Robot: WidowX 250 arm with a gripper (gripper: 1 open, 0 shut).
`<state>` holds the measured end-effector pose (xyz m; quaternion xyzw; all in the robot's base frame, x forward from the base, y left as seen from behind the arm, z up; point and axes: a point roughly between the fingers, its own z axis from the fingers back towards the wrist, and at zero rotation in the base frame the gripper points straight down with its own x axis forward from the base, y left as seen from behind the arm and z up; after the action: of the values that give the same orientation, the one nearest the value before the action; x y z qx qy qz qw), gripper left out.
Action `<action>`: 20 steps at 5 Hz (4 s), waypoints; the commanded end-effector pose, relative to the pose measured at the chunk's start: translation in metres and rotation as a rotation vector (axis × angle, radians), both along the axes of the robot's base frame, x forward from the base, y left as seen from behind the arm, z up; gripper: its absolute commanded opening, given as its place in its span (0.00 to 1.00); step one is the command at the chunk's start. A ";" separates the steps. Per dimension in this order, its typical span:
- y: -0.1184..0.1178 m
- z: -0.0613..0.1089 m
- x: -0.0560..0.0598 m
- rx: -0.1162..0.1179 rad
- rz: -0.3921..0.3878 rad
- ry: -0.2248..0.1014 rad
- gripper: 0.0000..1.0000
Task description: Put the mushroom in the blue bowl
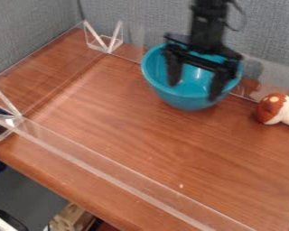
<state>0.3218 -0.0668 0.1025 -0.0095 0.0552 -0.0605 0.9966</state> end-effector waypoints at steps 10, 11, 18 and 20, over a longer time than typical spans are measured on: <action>-0.103 -0.055 0.091 -0.029 -0.083 -0.090 0.00; -0.101 -0.055 0.087 -0.022 -0.089 -0.080 0.00; -0.092 -0.044 0.067 -0.006 -0.129 -0.018 0.00; -0.087 -0.030 0.061 -0.019 -0.142 -0.025 0.00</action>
<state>0.3763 -0.1501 0.0322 -0.0034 0.0911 -0.1272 0.9877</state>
